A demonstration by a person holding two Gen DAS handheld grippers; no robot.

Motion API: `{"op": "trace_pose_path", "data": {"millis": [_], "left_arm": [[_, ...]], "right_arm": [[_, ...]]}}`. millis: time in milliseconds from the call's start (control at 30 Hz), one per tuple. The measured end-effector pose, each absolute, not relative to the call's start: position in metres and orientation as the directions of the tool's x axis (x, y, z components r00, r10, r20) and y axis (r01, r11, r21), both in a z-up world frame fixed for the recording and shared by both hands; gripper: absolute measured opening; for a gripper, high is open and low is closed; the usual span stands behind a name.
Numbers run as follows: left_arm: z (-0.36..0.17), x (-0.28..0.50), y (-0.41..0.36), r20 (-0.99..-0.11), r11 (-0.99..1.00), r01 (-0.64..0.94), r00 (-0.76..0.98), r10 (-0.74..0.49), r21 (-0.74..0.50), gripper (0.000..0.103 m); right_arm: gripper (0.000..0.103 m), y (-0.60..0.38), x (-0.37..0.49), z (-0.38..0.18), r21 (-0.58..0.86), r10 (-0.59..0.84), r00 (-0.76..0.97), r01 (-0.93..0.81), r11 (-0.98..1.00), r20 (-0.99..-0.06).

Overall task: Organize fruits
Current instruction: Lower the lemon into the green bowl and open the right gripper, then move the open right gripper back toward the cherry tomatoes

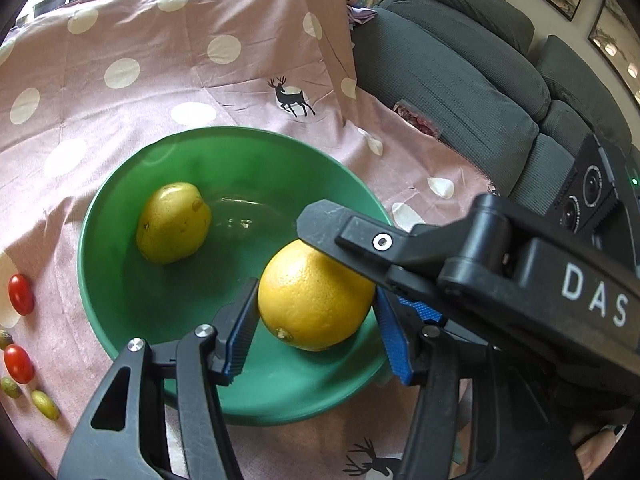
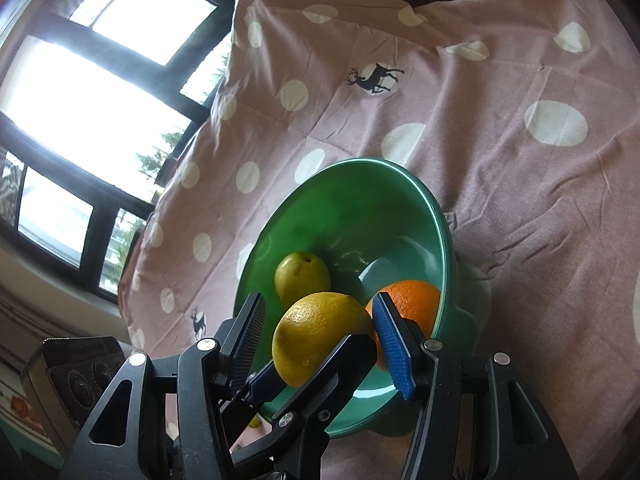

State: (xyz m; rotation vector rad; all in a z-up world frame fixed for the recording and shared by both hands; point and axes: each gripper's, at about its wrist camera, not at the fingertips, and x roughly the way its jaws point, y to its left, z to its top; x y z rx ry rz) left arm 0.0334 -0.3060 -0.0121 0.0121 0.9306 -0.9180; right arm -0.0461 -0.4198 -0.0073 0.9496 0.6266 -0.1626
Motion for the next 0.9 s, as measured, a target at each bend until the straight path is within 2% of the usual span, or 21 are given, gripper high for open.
{"op": "trace_pose_path", "data": {"millis": [167,333,633,900], "left_arm": [[-0.013,0.035,-0.309,-0.711,0.67,0.661,0.288,-0.642,-0.338,0.057],[-0.011,0.035,-0.304,-0.72,0.701,0.645,0.326,-0.612,-0.304,0.067],[-0.008,0.033,-0.29,-0.719,0.705,0.637,0.327,-0.613,-0.311,0.071],[0.012,0.026,-0.237,-0.65,0.72,0.578,0.385,-0.655,-0.383,0.078]], "right_arm": [[0.059,-0.42,-0.047,-0.007,0.703,0.12,0.814,0.404,0.585,-0.568],[0.059,-0.42,-0.049,-0.004,0.693,0.095,0.815,0.417,0.588,-0.571],[0.059,-0.418,-0.051,-0.001,0.681,0.076,0.82,0.416,0.603,-0.568],[0.059,-0.41,-0.052,0.003,0.632,0.03,0.803,0.445,0.634,-0.596]]}}
